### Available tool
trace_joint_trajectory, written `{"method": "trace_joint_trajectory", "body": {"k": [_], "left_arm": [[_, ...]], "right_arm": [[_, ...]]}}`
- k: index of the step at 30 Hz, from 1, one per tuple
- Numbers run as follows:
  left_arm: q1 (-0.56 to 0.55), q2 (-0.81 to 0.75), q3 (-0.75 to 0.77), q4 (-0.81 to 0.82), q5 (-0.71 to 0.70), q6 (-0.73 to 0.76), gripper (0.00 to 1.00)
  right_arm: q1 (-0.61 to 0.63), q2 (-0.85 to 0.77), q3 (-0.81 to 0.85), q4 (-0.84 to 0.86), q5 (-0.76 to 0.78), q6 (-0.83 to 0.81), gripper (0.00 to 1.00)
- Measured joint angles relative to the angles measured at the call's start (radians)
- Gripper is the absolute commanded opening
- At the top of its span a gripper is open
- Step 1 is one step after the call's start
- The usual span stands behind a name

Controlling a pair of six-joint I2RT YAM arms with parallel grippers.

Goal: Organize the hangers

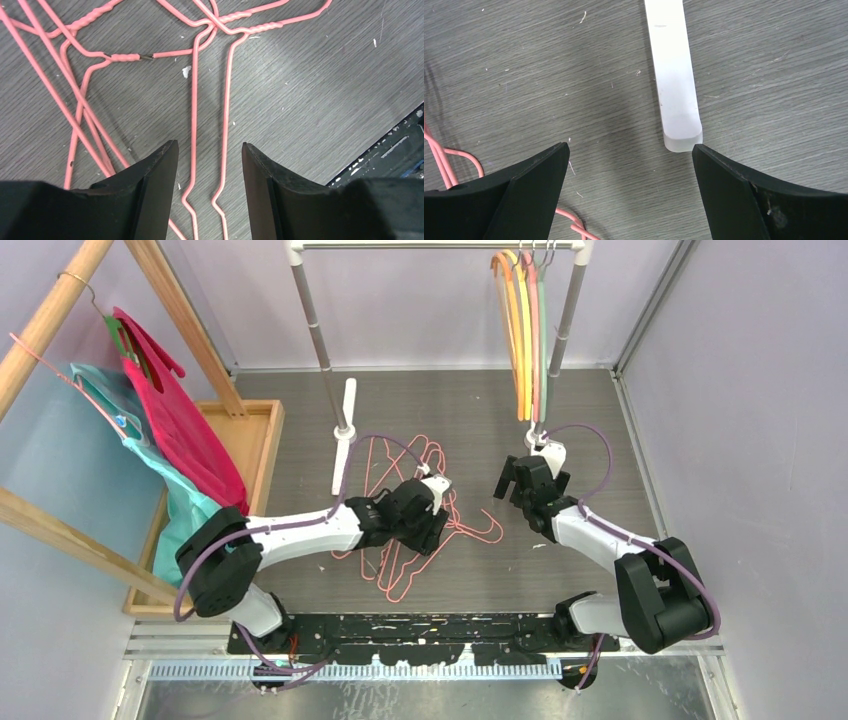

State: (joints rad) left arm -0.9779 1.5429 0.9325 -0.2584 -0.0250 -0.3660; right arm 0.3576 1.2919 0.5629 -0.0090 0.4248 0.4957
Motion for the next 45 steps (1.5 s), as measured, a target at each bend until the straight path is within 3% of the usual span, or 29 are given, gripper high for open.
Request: {"method": "trace_joint_trajectory", "body": {"k": [12,29,45], "left_arm": [[-0.013,0.154,0.022,0.086,-0.066,-0.003,0.49],[-0.128,0.104,0.065,0.074,-0.191,0.012,0.54],[-0.137,0.186,0.077,0.090,-0.193,0.011,0.51]], "right_arm": [[0.000,0.044,0.000,0.001,0.000,0.000,1.00],[0.000,0.050,0.000,0.010,0.000,-0.003,1.00],[0.000,0.050,0.000,0.010,0.001,-0.003,1.00]]}}
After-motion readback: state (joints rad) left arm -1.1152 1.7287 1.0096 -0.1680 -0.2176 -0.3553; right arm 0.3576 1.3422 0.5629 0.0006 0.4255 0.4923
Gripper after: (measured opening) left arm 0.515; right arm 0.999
